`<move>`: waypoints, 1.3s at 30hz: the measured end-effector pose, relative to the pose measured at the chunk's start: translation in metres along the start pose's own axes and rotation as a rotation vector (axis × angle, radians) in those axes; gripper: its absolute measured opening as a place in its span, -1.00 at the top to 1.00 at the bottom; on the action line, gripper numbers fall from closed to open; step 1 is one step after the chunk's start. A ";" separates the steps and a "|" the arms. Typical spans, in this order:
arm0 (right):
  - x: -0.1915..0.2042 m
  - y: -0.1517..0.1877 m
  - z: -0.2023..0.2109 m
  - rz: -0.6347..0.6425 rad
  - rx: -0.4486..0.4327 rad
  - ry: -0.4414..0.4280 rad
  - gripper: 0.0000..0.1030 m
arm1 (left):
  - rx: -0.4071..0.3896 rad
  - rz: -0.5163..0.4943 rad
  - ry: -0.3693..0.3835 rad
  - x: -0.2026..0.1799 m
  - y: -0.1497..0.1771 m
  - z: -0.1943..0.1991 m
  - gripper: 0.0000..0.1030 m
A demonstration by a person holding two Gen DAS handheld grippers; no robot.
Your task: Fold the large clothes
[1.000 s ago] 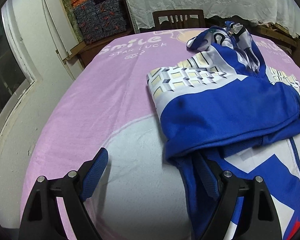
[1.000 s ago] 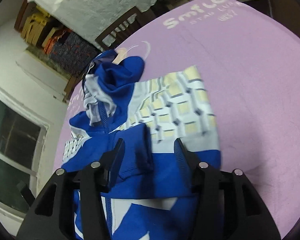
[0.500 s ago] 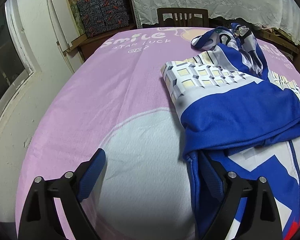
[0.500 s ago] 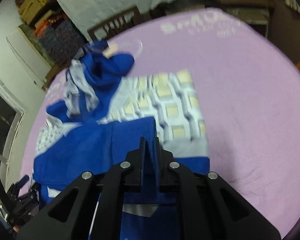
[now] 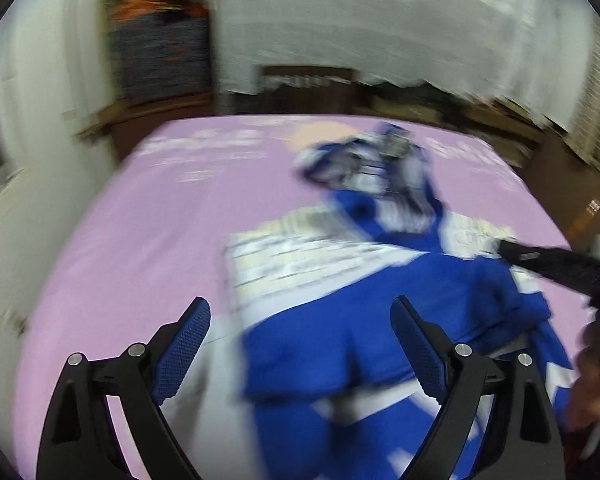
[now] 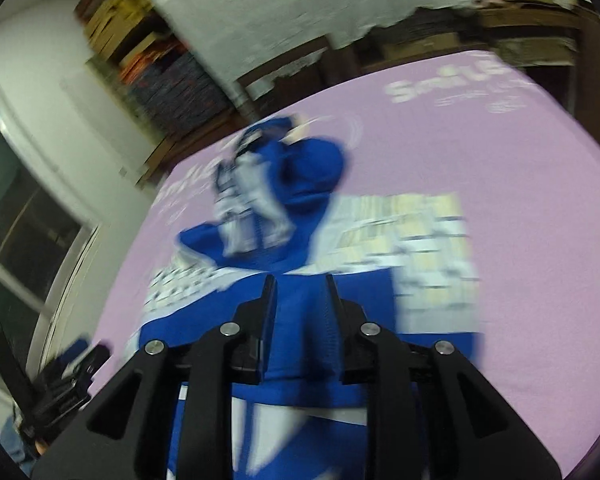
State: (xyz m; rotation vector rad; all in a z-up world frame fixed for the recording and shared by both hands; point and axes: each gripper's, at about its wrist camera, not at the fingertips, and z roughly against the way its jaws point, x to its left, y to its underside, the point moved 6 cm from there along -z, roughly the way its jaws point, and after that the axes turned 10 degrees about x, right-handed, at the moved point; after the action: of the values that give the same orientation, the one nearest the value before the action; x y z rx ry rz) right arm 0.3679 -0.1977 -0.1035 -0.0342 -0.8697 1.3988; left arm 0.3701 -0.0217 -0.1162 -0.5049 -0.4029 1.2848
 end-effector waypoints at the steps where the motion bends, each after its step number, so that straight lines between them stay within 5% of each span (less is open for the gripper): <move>1: 0.008 -0.001 -0.012 0.012 0.020 -0.010 0.55 | 0.035 -0.013 0.018 -0.012 -0.006 -0.018 -0.79; 6: -0.006 0.003 -0.054 -0.058 0.111 -0.036 0.55 | 0.146 -0.005 0.010 -0.018 -0.001 -0.080 -0.85; 9: -0.033 0.006 -0.063 -0.110 0.121 -0.059 1.00 | 0.138 -0.037 -0.014 -0.021 -0.001 -0.078 -0.90; 13: -0.045 0.007 -0.055 -0.172 0.130 -0.127 1.00 | 0.132 0.005 -0.003 -0.010 0.002 -0.064 -0.90; 20: -0.035 0.015 0.006 -0.067 0.002 -0.010 0.71 | 0.096 0.108 -0.036 0.040 0.014 -0.030 -0.89; 25: -0.058 0.037 -0.012 -0.080 0.087 0.068 0.78 | 0.168 0.152 -0.059 0.056 0.031 -0.053 -0.93; 29: -0.060 0.039 -0.011 -0.069 0.080 0.064 0.79 | 0.185 0.170 -0.051 0.058 0.029 -0.050 -0.93; 32: -0.054 0.033 -0.002 -0.071 0.045 0.068 0.69 | 0.122 0.192 -0.038 0.057 0.007 -0.038 -0.92; 39: -0.006 0.001 -0.030 0.030 0.057 0.058 0.68 | 0.126 0.048 -0.043 0.003 -0.020 -0.070 -0.92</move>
State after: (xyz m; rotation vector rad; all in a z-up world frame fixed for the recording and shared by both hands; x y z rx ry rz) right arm 0.3836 -0.1887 -0.1283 -0.0444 -0.7837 1.4435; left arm 0.4255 -0.0317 -0.1629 -0.3825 -0.3451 1.3598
